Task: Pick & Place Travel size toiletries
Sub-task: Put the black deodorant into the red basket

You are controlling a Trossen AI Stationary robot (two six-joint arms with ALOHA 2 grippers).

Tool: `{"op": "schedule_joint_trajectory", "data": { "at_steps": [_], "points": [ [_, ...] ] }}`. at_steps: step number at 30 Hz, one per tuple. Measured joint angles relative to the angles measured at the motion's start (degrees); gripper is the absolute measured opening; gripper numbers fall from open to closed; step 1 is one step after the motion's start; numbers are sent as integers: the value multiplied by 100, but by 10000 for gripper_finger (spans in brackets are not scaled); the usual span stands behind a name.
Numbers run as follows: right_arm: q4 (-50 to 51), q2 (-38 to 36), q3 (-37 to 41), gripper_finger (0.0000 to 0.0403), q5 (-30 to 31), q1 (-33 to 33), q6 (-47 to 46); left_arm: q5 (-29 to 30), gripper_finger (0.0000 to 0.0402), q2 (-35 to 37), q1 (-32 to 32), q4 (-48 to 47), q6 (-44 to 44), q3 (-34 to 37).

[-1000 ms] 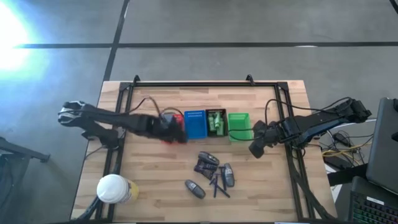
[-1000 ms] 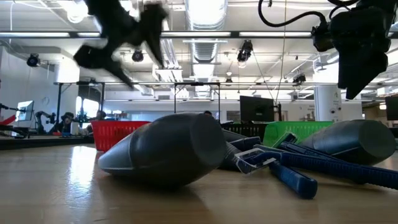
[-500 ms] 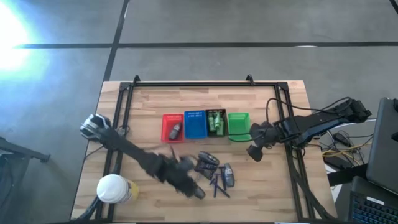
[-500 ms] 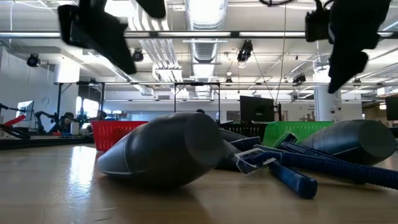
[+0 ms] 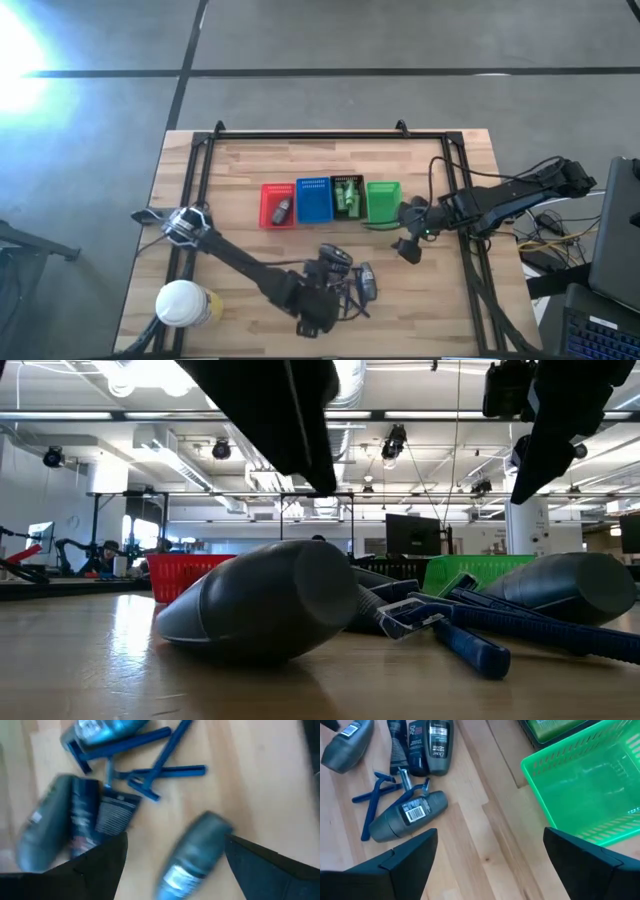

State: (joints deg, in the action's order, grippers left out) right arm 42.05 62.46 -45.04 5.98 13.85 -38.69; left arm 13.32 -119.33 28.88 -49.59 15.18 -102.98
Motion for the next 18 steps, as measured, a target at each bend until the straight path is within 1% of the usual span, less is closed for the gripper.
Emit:
{"op": "schedule_joint_trajectory", "data": {
  "at_steps": [3, 7, 9, 15, 18],
  "points": [
    [23, -2, 0, 349, 0, 2, -126, -256, 314, -1, -210, 87, -588, 99],
    [175, -7, 2, 343, 1, 7, -308, -971, 302, -10, -450, 144, -861, 241],
    [269, -13, 2, 344, 2, 18, -355, -1174, 301, -10, -471, 158, -981, 279],
    [427, -13, 4, 362, 80, 26, -325, -1235, 301, 22, -284, 125, -1344, 290],
    [423, -13, 4, 365, 155, 24, -271, -1267, 301, -64, -242, 160, -1517, 288]
  ]
}}
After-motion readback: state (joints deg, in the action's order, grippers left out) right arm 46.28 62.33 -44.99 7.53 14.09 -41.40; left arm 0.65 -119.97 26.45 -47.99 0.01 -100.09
